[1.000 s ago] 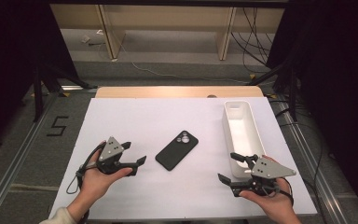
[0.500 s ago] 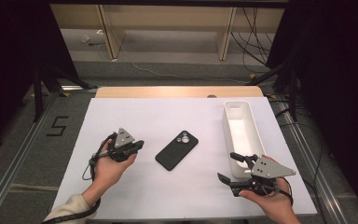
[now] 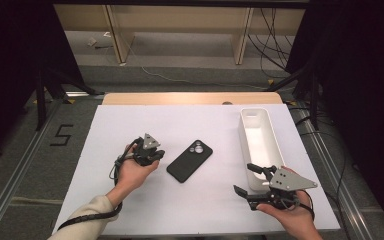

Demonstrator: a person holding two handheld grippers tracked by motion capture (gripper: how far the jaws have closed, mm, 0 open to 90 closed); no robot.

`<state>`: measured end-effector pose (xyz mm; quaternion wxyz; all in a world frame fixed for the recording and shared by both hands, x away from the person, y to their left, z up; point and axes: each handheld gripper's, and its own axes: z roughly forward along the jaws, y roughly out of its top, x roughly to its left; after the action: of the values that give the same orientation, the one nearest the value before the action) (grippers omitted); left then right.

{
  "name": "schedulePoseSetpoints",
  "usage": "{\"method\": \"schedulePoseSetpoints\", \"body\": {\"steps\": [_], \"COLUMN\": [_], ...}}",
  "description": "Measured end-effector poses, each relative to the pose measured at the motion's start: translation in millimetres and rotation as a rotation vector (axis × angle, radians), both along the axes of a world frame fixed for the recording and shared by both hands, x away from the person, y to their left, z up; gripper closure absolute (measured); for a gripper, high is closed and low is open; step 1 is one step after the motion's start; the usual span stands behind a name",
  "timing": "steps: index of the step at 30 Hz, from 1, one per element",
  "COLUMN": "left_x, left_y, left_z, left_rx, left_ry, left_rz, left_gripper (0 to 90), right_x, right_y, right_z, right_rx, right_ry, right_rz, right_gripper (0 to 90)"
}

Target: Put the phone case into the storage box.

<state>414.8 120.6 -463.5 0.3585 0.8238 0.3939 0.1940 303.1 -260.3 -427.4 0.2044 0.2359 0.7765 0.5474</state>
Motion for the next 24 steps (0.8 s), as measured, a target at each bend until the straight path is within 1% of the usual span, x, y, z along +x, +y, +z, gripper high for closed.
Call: {"method": "schedulePoseSetpoints", "body": {"steps": [3, 10, 12, 16, 24], "left_x": [3.0, 6.4, 6.9, 8.2, 9.4], "left_y": [-3.8, -10.3, -11.3, -13.3, -17.4], "left_z": [-3.3, -8.7, -9.7, -12.4, -15.4], "left_rx": [0.002, 0.022, 0.021, 0.019, 0.029], "left_ry": [0.011, 0.029, 0.032, 0.044, 0.054], "left_rz": [-0.002, -0.018, -0.016, -0.022, -0.032], "left_gripper": [89.8, 89.8, 89.8, 89.8, 89.8], "right_x": [-0.2, -0.2, -0.2, -0.2, -0.1], "right_y": [-0.2, 0.0, -0.1, 0.2, -0.1], "right_z": [0.2, 0.0, -0.3, -0.1, -0.3], "right_rx": [-0.001, -0.002, -0.004, -0.003, -0.002], "right_ry": [0.002, -0.001, 0.004, 0.0, 0.002], "right_rz": [-0.001, -0.003, -0.002, -0.001, -0.003], "right_gripper": [21.3, 21.5, 21.5, 21.5, 21.5]}}
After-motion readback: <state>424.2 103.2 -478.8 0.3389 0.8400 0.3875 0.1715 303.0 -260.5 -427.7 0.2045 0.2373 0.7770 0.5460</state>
